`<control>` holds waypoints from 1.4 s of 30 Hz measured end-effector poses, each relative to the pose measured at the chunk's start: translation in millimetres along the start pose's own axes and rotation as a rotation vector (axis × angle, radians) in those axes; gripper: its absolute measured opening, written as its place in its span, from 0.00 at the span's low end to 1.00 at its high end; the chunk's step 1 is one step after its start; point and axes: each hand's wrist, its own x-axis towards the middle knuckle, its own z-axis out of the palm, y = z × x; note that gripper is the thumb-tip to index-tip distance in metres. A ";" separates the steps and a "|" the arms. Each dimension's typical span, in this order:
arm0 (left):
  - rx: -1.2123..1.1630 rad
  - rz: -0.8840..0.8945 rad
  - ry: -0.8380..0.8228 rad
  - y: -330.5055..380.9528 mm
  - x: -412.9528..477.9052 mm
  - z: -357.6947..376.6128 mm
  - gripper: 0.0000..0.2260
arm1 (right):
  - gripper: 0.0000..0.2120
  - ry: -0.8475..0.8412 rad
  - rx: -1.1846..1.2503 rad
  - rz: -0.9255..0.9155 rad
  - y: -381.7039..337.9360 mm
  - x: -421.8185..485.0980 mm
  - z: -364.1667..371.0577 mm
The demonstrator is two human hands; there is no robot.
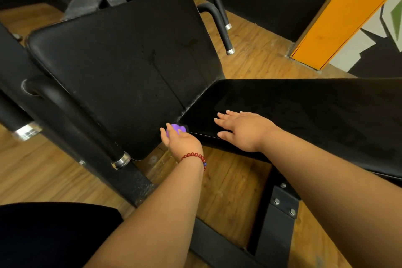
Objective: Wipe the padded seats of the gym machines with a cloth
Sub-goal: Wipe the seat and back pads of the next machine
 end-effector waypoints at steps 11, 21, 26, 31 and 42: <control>-0.253 -0.083 0.114 14.3 8.6 -3.1 0.17 | 0.26 0.012 0.000 0.000 -0.5 -0.5 0.1; 0.258 0.121 -0.116 -0.6 -8.9 -5.0 0.21 | 0.26 0.018 -0.007 0.005 0.2 1.5 1.7; 0.246 0.052 -0.079 2.8 1.9 3.1 0.21 | 0.26 0.011 -0.026 -0.004 -0.4 0.9 1.2; 0.239 -0.033 0.009 -1.8 -9.4 15.0 0.21 | 0.26 -0.001 -0.020 0.004 -0.1 2.0 0.1; 0.299 -0.086 -0.032 2.6 -23.3 21.1 0.22 | 0.26 -0.011 -0.028 0.007 -2.2 0.8 0.1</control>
